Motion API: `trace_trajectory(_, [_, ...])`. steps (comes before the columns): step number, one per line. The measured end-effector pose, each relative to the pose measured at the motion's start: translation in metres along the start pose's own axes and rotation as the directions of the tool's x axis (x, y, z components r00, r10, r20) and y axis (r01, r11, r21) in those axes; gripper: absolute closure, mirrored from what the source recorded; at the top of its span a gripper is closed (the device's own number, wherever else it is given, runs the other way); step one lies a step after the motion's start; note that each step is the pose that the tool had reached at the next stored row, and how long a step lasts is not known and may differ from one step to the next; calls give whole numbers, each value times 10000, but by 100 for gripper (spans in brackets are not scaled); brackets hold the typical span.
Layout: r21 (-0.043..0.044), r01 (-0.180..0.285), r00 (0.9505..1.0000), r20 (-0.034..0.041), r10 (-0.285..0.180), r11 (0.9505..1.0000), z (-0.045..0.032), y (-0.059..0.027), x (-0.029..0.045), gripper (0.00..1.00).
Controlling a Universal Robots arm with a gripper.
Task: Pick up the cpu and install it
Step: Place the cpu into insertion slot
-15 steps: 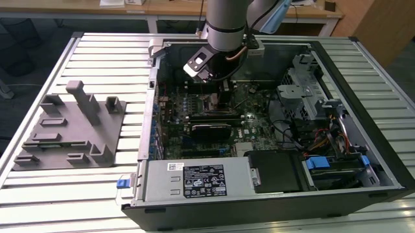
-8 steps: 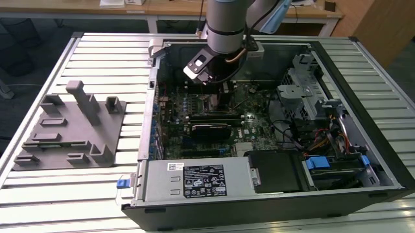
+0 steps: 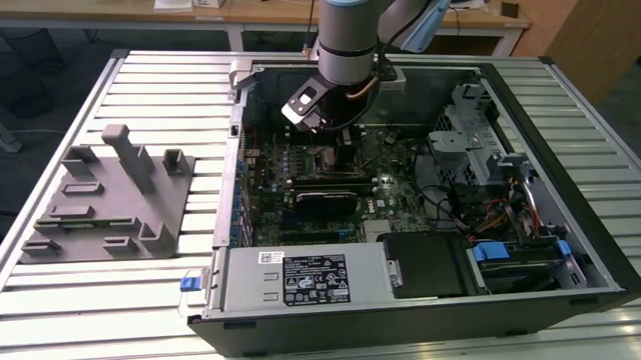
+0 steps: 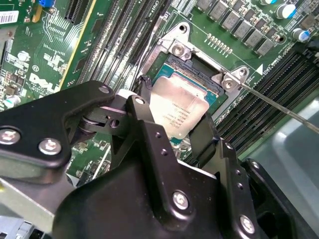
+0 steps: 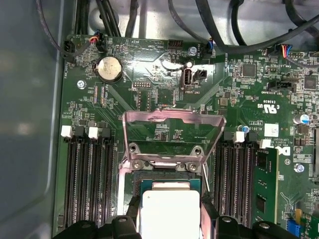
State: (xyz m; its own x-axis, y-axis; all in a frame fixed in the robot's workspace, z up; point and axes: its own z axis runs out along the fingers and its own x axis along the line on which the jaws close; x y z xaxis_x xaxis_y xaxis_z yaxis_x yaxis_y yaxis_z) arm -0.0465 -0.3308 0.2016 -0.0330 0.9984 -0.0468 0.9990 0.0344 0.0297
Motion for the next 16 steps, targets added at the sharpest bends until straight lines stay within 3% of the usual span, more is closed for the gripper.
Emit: trace_trajectory(16, [1,-1,10000,3,1,10000,50,9,12,45])
